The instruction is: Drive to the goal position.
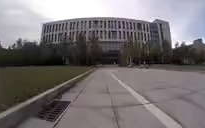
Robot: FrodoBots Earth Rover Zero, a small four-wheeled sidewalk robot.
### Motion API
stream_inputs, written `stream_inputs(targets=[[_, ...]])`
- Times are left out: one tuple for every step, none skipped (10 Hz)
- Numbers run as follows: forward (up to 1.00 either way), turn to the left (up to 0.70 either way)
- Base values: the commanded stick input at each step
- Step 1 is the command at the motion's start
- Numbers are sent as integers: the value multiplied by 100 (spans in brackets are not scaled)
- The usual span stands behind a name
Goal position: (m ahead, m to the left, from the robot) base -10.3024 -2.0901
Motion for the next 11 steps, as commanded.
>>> stream_inputs(targets=[[70, 0], [70, 0], [70, 0], [70, 0], [70, 0], [70, 0], [70, 0], [70, 0], [70, 0], [70, 0], [70, 0]])
